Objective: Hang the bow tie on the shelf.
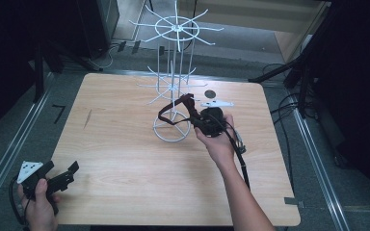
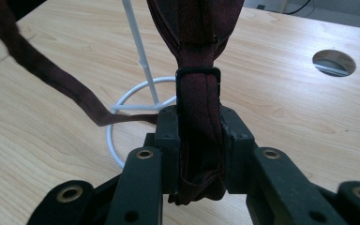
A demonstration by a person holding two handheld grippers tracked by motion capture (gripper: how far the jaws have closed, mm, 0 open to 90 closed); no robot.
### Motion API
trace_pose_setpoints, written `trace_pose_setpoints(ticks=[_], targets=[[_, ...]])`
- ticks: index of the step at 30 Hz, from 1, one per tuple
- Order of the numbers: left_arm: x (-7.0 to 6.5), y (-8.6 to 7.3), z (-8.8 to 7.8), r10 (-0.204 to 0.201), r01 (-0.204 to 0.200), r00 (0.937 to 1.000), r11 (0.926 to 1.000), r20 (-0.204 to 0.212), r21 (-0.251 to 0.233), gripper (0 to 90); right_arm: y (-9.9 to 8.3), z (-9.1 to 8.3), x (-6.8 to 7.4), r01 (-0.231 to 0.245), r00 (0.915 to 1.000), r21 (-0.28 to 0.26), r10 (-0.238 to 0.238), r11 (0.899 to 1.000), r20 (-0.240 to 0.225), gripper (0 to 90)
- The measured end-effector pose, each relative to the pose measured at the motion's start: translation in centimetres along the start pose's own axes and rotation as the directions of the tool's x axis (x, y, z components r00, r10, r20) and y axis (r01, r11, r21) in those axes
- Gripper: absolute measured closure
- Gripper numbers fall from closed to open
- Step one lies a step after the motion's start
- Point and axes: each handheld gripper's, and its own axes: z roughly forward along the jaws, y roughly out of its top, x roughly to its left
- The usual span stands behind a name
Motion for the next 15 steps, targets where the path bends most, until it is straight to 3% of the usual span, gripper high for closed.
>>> trace_pose_setpoints(ticks=[5, 15], targets=[[0.0, 0.0, 0.0, 0.0, 0.0, 1.0, 1.0, -0.001, 0.001, 8.3, -0.7, 1.4, 0.2, -0.034, 0.9994, 0.011, 0.034, 0.999, -0.01, 72.2], [0.0, 0.0, 0.0, -0.003, 0.003, 1.0, 1.0, 0.001, 0.002, 8.3, -1.3, 2.3, 0.3, -0.053, 0.9982, 0.015, 0.053, 0.999, -0.028, 67.3]])
